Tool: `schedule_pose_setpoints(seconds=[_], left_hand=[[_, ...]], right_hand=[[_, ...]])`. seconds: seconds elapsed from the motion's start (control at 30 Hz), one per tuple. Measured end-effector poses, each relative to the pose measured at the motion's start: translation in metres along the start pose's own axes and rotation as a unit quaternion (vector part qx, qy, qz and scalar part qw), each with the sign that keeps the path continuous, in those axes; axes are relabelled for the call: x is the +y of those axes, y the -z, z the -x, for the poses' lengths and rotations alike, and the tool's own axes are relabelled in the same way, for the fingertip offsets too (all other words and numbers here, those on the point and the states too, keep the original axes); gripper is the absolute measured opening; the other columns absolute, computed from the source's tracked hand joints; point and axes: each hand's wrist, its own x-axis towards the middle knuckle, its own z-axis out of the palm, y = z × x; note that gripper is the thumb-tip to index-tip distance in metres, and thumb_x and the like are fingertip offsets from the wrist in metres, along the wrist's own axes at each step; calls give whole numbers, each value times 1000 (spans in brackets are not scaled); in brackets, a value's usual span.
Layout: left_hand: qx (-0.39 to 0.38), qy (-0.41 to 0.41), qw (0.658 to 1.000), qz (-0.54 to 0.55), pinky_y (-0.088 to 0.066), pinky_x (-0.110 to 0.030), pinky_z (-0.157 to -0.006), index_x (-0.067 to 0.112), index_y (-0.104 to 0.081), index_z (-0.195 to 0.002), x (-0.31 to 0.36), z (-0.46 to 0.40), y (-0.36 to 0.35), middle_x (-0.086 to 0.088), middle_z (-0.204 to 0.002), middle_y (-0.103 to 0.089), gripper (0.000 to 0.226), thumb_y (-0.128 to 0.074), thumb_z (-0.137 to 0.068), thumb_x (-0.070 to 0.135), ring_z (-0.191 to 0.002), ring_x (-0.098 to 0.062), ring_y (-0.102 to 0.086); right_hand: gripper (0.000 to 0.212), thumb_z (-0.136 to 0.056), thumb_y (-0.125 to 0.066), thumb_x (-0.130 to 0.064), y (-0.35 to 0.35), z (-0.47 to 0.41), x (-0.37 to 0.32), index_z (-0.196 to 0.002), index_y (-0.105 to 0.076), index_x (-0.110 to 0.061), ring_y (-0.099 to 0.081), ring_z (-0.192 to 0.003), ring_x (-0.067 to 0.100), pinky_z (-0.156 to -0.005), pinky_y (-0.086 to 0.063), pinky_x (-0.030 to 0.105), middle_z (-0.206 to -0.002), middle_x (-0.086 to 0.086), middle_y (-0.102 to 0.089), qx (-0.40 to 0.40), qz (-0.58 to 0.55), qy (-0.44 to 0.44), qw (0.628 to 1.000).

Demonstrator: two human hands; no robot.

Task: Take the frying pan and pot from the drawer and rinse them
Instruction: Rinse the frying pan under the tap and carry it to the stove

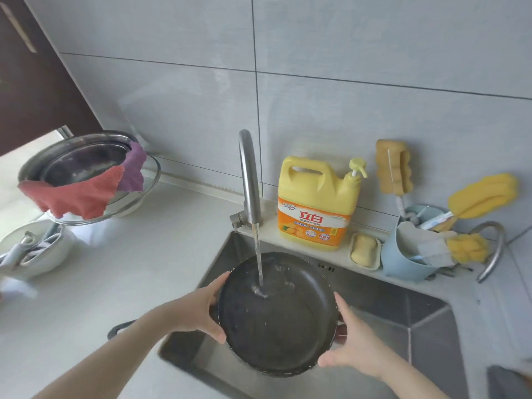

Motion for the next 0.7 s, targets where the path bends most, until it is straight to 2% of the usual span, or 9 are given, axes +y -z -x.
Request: schedule_pose_setpoints(seconds=[0.07, 0.13, 0.2, 0.27, 0.37, 0.5, 0.57, 0.63, 0.7], left_hand=[[43, 17, 996, -71, -43, -26, -103, 66, 10, -136, -1, 3, 5, 26, -120, -63, 129, -84, -55, 33, -116, -2, -58], [97, 30, 985, -136, -48, -29, -95, 65, 17, -138, 0, 4, 4, 17, -116, -66, 132, -81, -53, 40, -106, -11, -61], [154, 25, 971, -181, -50, -29, -86, 60, 22, -140, 2, 3, 0, 11, -111, -67, 133, -81, -57, 43, -97, -15, -61], [205, 6, 956, -208, -50, -31, -82, 57, 25, -140, 6, -1, -8, 7, -112, -64, 132, -80, -60, 49, -98, -19, -60], [262, -40, 938, -223, -50, -31, -78, 54, 26, -141, 12, -12, -22, 2, -111, -61, 131, -77, -61, 62, -97, -21, -59], [310, -90, 918, -230, -47, -30, -69, 55, 33, -137, 21, -30, -44, 3, -97, -57, 130, -73, -63, 70, -86, -15, -54], [344, -134, 903, -219, -48, -29, -64, 51, 28, -143, 25, -35, -53, 4, -96, -61, 129, -75, -65, 65, -86, -15, -56], [399, -192, 866, -232, -48, -31, -51, 36, 9, -154, 30, -36, -61, 3, -86, -62, 128, -76, -63, 66, -79, -17, -60], [458, -231, 826, -233, -45, -30, -43, 25, -8, -156, 37, -36, -65, 1, -77, -57, 120, -73, -64, 67, -67, -17, -59]], right_hand=[[135, -53, -90, -13, -22, -4, 6, -147, -2, -52, -67, -90, 5, -84, -55, 23, -102, -6, -69, 29, -44, 0, 999], [141, -54, -90, -11, -33, -12, 13, -150, 6, -46, -65, -94, -2, -79, -54, 18, -107, -9, -66, 49, -77, -7, 996], [142, -54, -91, -14, -34, -16, 13, -148, 9, -50, -62, -99, -8, -86, -52, 17, -117, -18, -61, 72, -72, 3, 995], [143, -54, -91, -22, -28, -17, 11, -145, 13, -57, -55, -112, -6, -100, -45, 24, -138, -28, -45, 107, -41, 22, 993], [145, -56, -93, -23, -11, -12, 11, -145, 19, -54, -38, -134, 6, -102, -36, 23, -152, -24, -22, 156, -14, 35, 987], [143, -61, -93, -27, 13, 0, 21, -142, 22, -50, -35, -141, 13, -106, -31, 23, -159, -14, -18, 221, 50, 50, 973], [139, -65, -91, -26, 24, 9, 25, -141, 24, -48, -31, -143, 15, -105, -33, 26, -159, -12, -16, 252, 85, 53, 963], [135, -66, -90, -27, 32, 17, 25, -141, 21, -44, -30, -144, 18, -106, -34, 28, -159, -9, -15, 281, 107, 61, 952], [134, -62, -92, -27, 39, 24, 23, -141, 15, -43, -36, -141, 24, -106, -37, 33, -157, -6, -18, 322, 122, 68, 936]])
